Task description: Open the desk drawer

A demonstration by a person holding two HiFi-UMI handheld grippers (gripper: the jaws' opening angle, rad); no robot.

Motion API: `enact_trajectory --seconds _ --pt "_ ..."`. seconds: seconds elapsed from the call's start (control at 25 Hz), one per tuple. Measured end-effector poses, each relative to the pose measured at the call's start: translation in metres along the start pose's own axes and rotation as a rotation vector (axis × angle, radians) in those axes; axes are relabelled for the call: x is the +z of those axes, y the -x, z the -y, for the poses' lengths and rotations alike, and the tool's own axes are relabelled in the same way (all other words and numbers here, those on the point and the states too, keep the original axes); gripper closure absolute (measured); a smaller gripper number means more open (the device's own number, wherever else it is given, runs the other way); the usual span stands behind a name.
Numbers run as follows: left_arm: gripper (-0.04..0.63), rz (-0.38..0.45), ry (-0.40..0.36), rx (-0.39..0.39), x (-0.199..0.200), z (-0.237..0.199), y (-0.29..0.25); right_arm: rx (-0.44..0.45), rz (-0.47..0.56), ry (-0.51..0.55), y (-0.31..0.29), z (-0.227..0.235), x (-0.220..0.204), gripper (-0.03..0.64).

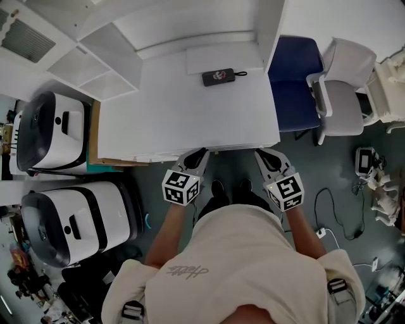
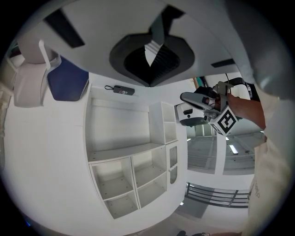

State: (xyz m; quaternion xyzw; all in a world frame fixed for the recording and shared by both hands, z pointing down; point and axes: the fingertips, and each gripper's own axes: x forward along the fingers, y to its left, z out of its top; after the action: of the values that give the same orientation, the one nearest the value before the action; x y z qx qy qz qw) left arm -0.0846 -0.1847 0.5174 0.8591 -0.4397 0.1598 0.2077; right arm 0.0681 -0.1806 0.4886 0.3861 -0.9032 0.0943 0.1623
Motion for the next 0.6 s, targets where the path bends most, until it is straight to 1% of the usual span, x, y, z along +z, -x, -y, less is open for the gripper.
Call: enact_trajectory --seconds 0.04,0.08,0.12,0.32,0.6 --pt "0.562 -0.001 0.006 0.001 -0.001 -0.001 0.0 0.003 0.0 -0.001 0.0 -0.002 0.0 0.615" --pt "0.527 -0.005 0.008 0.0 -0.002 -0.001 0.001 0.006 -0.001 -0.001 -0.001 -0.003 0.0 0.614" --pt "0.515 -0.011 0.008 -0.002 -0.003 -0.002 0.001 0.009 -0.002 -0.001 -0.002 -0.005 0.0 0.615" --pt "0.514 -0.06 0.022 -0.018 -0.02 -0.006 -0.003 0.012 -0.008 -0.003 -0.006 -0.01 -0.001 0.614" --pt "0.514 -0.145 0.053 -0.05 -0.061 -0.008 -0.024 -0.001 -0.038 -0.02 -0.006 -0.005 -0.015 0.615"
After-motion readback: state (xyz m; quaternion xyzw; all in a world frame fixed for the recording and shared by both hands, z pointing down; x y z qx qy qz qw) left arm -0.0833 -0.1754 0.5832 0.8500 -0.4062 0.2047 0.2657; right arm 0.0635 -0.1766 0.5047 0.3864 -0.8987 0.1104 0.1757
